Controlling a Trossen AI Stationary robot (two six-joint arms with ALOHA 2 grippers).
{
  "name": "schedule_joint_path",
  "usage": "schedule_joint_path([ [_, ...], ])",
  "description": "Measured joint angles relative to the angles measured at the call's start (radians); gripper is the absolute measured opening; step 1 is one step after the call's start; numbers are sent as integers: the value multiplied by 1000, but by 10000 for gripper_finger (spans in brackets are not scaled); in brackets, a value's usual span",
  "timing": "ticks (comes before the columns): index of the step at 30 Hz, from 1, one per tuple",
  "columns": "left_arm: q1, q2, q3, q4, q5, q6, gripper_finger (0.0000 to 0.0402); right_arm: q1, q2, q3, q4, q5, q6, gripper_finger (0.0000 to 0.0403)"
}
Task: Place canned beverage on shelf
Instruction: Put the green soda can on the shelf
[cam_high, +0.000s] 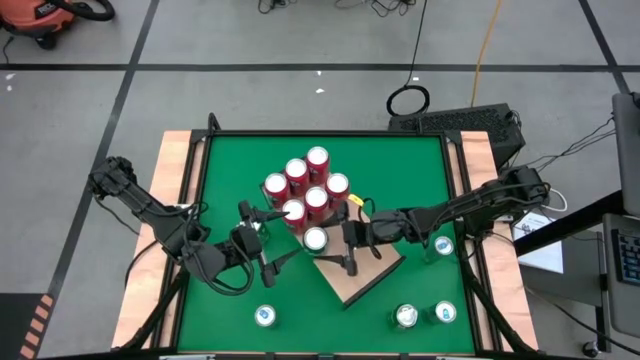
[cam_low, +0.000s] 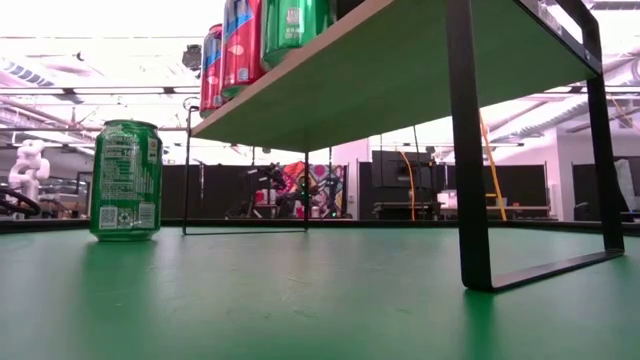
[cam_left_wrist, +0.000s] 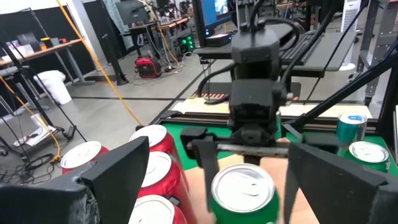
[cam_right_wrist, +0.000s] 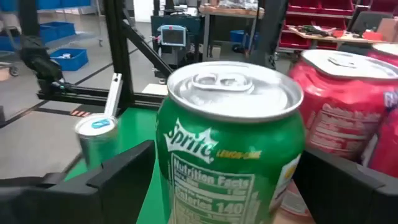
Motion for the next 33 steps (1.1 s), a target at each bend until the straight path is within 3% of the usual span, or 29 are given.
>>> schedule_joint_path([
  [6,0,0,0,-6,0,-1,383,29,-15,0,-24,3,3,350],
  [12,0,0,0,-5,24,-1,383,63,-61,0,-132,149,-4,350],
  [23,0,0,0,-4,26,-4,383,109,-106,0,-262,159,60,350],
  [29,-2,0,0,-8,26,-7,383,149,-106,0,-342,258,102,343],
  [33,-2,0,0,-30,27,-32,383,166,-106,0,-343,263,124,340],
])
